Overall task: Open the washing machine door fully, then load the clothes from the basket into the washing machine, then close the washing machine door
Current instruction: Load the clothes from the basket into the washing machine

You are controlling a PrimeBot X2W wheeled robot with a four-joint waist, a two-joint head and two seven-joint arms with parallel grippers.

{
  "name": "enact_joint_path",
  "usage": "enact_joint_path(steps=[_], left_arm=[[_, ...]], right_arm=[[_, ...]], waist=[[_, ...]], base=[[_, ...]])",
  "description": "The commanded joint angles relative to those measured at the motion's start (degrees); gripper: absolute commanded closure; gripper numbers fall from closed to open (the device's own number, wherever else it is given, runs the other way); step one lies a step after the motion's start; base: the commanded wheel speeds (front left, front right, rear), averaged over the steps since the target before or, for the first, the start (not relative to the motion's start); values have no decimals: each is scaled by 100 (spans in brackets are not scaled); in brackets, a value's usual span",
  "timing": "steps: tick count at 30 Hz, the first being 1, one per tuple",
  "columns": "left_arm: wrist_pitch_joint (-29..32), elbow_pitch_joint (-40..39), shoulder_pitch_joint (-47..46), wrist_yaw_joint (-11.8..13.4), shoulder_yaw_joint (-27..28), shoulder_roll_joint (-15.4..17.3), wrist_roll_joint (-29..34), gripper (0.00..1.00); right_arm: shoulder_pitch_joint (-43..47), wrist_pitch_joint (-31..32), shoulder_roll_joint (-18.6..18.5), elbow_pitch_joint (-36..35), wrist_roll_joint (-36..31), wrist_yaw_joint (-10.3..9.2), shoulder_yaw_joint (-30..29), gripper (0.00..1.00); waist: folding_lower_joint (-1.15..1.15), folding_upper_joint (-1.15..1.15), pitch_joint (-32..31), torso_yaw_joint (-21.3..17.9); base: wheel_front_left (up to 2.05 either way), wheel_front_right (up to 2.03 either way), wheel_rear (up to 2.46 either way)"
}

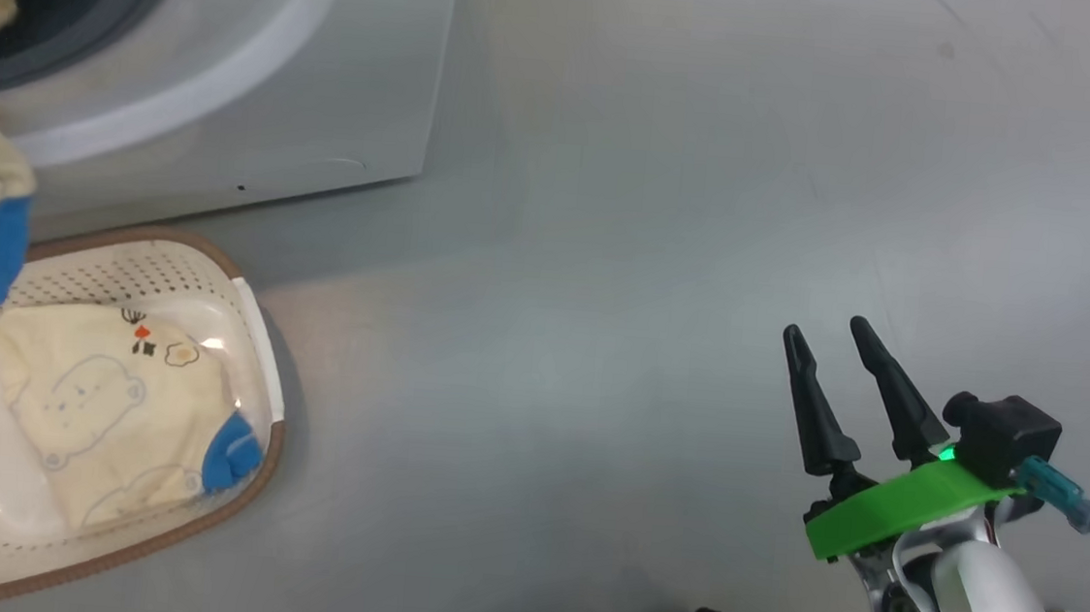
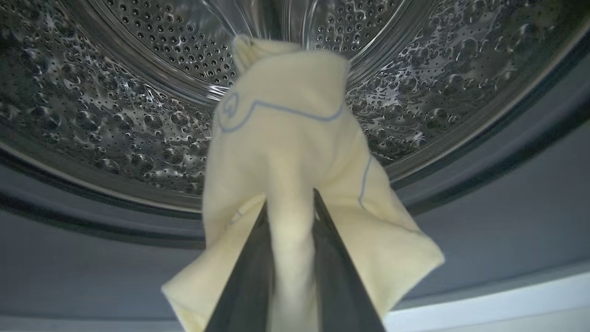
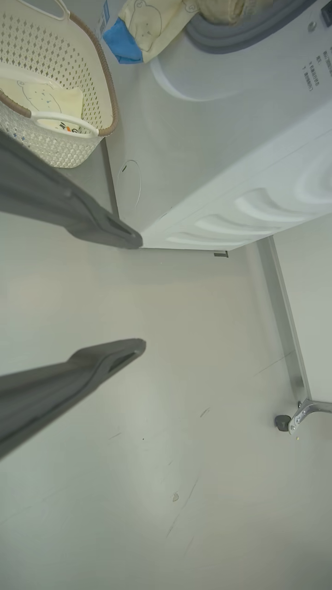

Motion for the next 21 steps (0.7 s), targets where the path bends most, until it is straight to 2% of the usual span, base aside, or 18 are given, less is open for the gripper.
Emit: enact_joint_path(steps=[1,2,3,5,12,16,17,18,21], left_arm=[[-82,-184,-306,-13,196,371,22,100],[-174,-156,-440,17,206,434,59,100],[-543,-73,-797,133,249,593,164,100],[-876,-12,-1024,199,264,680,243,100],[-1991,245,-1657,329,219,777,447,100],[-2234,596,-1802,371,269,724,382,100],[-2193,735,-1801,364,253,706,372,65],[-2173,853,-1815,355,244,679,354,0],[-2182,1144,-1850,316,203,593,319,0]], right_arm=[[-85,-70,-88,-120,46,0,120,0],[-118,-78,-88,-105,71,0,146,0],[-186,-94,-88,-64,146,0,209,0],[-214,-98,-88,-58,178,0,226,0],[-232,-101,-88,-166,250,0,231,0],[-241,-102,-88,-194,273,0,231,0],[-239,-102,-88,-188,277,0,228,0],[-238,-102,-88,-180,279,0,219,0],[-236,-102,-88,-157,262,0,188,0]], waist=[[-1,0,245,-204],[-1,0,307,-241],[-1,0,463,-340],[-1,0,546,-386],[-1,0,735,-448],[-1,0,779,-441],[-1,0,780,-432],[-1,0,779,-416],[-1,0,746,-360]], base=[[0,0,0],[0,0,0],[0,0,0],[0,0,0],[0,0,0],[0,0,0],[0,0,0],[0,0,0],[0,0,0]])
